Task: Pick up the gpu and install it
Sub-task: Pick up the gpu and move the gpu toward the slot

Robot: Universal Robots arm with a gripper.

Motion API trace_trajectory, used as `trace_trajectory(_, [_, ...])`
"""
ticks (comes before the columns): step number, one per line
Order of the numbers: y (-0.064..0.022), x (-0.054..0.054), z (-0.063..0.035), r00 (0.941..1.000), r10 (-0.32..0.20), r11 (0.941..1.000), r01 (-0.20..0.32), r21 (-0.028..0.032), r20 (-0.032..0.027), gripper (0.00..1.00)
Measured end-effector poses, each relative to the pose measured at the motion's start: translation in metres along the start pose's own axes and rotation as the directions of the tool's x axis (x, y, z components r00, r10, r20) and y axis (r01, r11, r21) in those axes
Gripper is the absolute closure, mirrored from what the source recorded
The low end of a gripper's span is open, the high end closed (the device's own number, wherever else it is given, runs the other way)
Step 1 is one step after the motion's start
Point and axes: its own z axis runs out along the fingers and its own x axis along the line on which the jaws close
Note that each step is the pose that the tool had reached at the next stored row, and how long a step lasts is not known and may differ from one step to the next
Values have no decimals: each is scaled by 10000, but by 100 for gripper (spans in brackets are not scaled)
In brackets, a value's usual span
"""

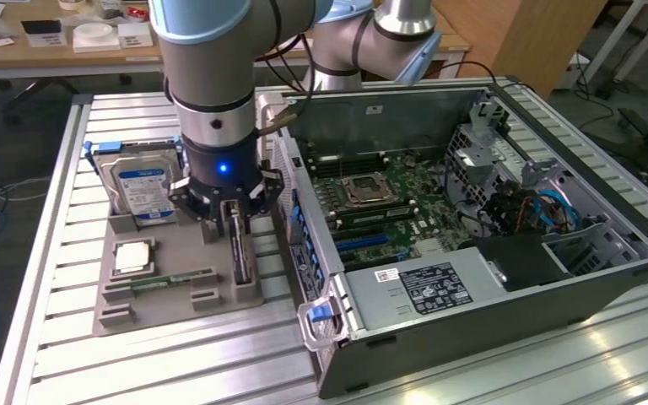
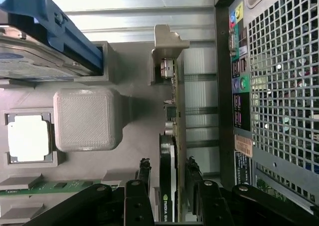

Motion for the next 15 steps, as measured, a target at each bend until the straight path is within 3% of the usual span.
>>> trace_trajectory(9, [73, 8, 61, 10000, 2, 10000, -2, -2, 1, 58])
trace_trajectory(15, [63, 11, 78, 10000, 2, 10000, -2, -2, 1, 58])
